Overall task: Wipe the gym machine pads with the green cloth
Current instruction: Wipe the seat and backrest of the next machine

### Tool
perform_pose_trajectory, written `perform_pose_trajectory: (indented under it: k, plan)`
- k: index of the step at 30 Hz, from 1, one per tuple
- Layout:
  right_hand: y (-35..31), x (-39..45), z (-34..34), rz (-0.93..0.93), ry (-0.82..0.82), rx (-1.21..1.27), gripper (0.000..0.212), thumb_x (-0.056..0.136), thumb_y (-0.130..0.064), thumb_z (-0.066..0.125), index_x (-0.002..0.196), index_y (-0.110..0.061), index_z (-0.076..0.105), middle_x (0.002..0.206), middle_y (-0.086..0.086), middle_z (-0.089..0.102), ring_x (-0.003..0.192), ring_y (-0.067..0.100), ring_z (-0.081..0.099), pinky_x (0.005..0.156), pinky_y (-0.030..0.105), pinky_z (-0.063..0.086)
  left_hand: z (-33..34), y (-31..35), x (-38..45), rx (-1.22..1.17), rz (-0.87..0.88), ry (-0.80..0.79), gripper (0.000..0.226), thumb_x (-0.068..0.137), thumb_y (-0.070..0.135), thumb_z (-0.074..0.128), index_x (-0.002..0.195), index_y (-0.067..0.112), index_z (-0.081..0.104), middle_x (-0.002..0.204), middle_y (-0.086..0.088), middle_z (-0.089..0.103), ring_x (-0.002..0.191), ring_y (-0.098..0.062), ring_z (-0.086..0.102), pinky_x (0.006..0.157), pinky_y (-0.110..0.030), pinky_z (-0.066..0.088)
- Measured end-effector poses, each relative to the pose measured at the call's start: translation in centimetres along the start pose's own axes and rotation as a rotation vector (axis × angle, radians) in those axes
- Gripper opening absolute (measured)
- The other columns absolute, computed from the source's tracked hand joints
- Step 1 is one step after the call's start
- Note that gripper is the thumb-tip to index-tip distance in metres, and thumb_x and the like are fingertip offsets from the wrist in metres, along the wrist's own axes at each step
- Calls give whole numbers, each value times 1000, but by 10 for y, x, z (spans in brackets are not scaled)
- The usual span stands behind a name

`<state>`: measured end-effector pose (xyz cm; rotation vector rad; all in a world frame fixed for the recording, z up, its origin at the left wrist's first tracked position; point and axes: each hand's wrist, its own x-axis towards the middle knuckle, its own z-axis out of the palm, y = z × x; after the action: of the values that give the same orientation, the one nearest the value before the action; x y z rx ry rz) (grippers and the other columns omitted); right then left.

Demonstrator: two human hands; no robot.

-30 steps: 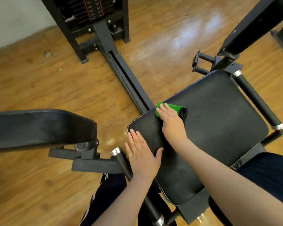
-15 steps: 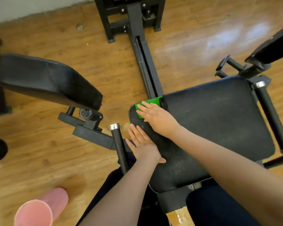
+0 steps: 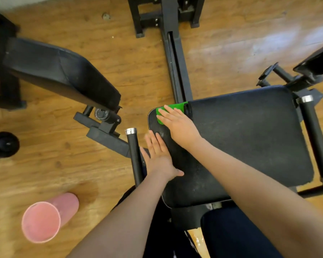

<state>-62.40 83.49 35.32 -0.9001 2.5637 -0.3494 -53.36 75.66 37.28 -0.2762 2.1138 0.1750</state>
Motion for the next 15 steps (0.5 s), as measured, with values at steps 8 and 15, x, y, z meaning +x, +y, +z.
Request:
perform_pose_trajectory:
  k: [8, 15]
  plan:
    - [6, 1, -2, -74, -29, -23, 62, 92, 5, 37, 148, -19, 22, 157, -2, 11, 145, 14, -1, 114, 28, -3, 21, 18, -17, -146, -64, 5, 142, 71, 70, 66, 125, -5, -42, 129, -23, -51, 133, -35, -40, 113, -52, -14]
    - [88, -44, -12, 54, 124, 41, 64, 68, 25, 55, 126, -2, 56, 137, 14, 50, 131, 35, 41, 106, 49, 33, 9, 29, -2, -160, -199, -131, 152, 66, 60, 78, 116, -7, -49, 132, -27, -54, 134, -41, -39, 115, -54, -8]
